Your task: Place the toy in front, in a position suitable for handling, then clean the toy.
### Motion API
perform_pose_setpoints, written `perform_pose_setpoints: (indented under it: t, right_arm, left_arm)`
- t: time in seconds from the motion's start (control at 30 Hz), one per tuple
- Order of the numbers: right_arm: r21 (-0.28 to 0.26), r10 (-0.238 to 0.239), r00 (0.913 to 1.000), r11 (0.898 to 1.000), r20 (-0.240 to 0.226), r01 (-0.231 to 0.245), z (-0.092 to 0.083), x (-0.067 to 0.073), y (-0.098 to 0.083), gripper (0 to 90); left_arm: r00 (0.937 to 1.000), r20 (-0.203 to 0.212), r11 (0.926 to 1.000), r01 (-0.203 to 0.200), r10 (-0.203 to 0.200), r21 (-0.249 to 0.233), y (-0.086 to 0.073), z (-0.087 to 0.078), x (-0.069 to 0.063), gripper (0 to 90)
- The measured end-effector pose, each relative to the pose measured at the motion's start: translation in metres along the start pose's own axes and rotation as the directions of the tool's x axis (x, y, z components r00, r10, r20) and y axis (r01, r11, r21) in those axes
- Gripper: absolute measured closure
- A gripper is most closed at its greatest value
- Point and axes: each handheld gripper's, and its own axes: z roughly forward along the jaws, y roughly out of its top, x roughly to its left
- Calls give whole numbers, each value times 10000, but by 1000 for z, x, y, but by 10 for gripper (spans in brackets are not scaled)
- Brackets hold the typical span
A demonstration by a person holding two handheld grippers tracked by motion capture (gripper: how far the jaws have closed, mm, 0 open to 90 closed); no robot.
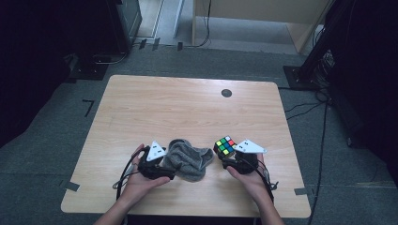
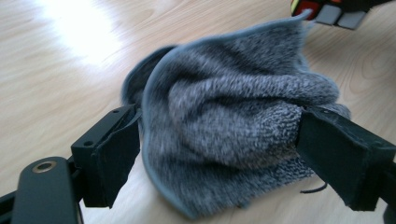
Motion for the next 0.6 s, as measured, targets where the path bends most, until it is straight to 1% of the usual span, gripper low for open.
perform_pose_setpoints:
  t: [0.07,0.13,0.17,0.23,0.27,0.3,0.37,0.4,0.47,0.5,0.53,0.57,0.6]
  right_arm:
    - [-43,-136,9997,9999,-207,135,-4,4,0,342]
    - [-94,-266,9993,9996,-275,263,-6,7,0,342]
    - [-101,-304,9991,9995,-290,302,-7,9,0,342]
    - [-129,-315,9992,9994,-254,311,-8,9,2,342]
    - [-164,-281,9994,9995,-224,277,-9,8,2,342]
    - [-179,-264,9995,9995,-196,260,-10,8,2,342]
    - [-186,-303,9995,9994,-129,301,-12,7,2,342]
    - [-173,-370,9993,9992,-85,368,-13,7,2,342]
    - [-120,-428,9991,9990,-9,428,-12,7,0,342]
    - [-99,-402,9992,9991,10,402,-11,6,0,342]
    - [-83,-350,9994,9994,8,350,-10,7,-1,342]
    - [-71,-324,9995,9994,8,324,-9,7,-1,342]
    - [-69,-319,9995,9995,9,319,-9,8,-1,342]
  left_arm:
    - [10000,37,9999,-29,29,135,5,8,-4,138]
    - [9999,145,9998,61,-64,163,9,13,-6,140]
    - [9997,205,9998,140,-143,130,10,12,-5,141]
    - [9983,329,9987,486,-482,-137,11,8,0,144]
    - [9976,395,9980,579,-569,-250,12,5,3,144]
    - [9961,549,9965,710,-686,-432,12,0,7,146]
    - [9942,809,9947,770,-714,-688,12,-7,11,148]
    - [9937,931,9946,696,-623,-767,13,-8,11,149]
    - [9945,1014,9969,322,-249,-712,16,-4,4,149]
    - [9958,916,9983,119,-66,-567,17,1,-1,149]
    - [9975,700,9994,-75,99,-336,17,8,-6,149]
    - [9986,480,9998,-205,208,-84,16,16,-11,148]
    - [9990,365,9995,-278,273,144,14,24,-14,148]
